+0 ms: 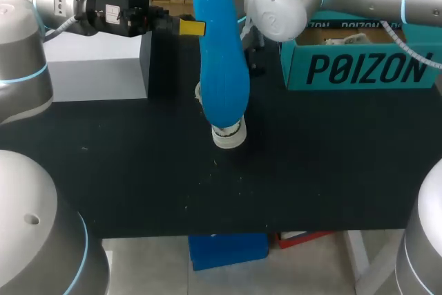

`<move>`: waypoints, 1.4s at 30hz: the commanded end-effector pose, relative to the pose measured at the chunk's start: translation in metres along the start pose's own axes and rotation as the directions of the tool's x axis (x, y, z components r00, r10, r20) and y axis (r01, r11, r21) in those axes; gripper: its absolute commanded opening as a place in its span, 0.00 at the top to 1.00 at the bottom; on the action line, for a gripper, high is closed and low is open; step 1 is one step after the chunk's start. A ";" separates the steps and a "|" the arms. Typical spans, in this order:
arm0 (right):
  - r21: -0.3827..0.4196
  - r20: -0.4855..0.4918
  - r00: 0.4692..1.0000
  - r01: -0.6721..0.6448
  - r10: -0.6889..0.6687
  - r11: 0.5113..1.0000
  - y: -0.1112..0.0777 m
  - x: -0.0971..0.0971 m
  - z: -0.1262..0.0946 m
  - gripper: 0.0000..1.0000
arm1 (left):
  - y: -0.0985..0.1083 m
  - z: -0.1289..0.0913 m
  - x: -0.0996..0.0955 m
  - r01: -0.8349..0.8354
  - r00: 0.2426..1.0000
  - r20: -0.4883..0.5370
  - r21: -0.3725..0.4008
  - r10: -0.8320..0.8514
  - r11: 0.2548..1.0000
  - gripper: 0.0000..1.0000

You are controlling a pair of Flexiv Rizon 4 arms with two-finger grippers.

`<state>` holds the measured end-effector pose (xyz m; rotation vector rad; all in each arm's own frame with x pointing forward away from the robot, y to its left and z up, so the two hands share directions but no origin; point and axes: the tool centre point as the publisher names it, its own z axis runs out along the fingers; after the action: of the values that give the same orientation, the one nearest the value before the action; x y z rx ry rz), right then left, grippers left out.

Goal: Take the shoe out of the shoebox, open the shoe tongue, remove and reinsert the insole, then place the shoe into the shoebox

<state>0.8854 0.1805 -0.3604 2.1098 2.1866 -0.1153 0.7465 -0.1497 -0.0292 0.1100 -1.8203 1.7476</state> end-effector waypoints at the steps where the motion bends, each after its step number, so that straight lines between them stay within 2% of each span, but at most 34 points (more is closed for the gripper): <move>1: -0.026 -0.012 0.961 -0.276 0.275 0.961 -0.004 0.009 0.022 1.00 | 0.001 0.002 -0.001 -0.001 1.000 0.003 0.002 0.001 1.000 1.00; 8: -0.026 0.003 0.964 -0.267 0.268 0.963 -0.008 0.014 0.043 1.00 | 0.001 0.002 -0.001 -0.001 1.000 0.003 0.002 0.001 1.000 1.00; 14: -0.102 0.054 0.975 -0.207 0.213 0.973 -0.010 0.012 0.051 1.00 | 0.001 0.002 -0.001 -0.001 1.000 0.003 0.002 0.001 1.000 1.00; 15: -0.108 0.058 0.975 -0.206 0.213 0.973 -0.011 0.011 0.052 0.69 | 0.001 0.002 -0.001 -0.001 1.000 0.003 0.002 0.001 1.000 1.00; 16: -0.116 0.062 0.976 -0.202 0.210 0.972 -0.011 0.010 0.052 0.09 | 0.001 0.002 -0.001 -0.001 1.000 0.003 0.002 0.001 1.000 1.00; 17: -0.117 0.064 0.975 -0.205 0.213 0.972 -0.012 0.008 0.052 0.00 | 0.001 0.002 -0.001 -0.001 1.000 0.003 0.002 0.001 1.000 1.00; 25: -0.119 0.058 0.974 -0.213 0.221 0.970 -0.011 -0.001 0.036 0.00 | 0.001 0.002 -0.001 -0.001 1.000 0.003 0.002 0.001 1.000 1.00; 28: -0.111 0.022 0.974 -0.221 0.225 0.969 -0.011 -0.004 0.026 0.00 | 0.001 0.002 -0.001 -0.001 1.000 0.003 0.002 0.001 1.000 1.00; 34: -0.078 -0.132 0.968 -0.224 0.213 0.971 -0.012 -0.012 0.002 0.00 | 0.001 0.002 -0.001 -0.001 1.000 0.003 0.002 0.001 1.000 1.00; 42: -0.062 -0.397 0.911 -0.152 0.115 0.987 -0.014 -0.017 -0.029 0.00 | 0.001 0.002 -0.001 -0.001 1.000 0.003 0.002 0.001 1.000 1.00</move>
<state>0.8789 0.1884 -0.3393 2.3330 2.0615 0.1833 0.7465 -0.1497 -0.0292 0.1100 -1.8202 1.7476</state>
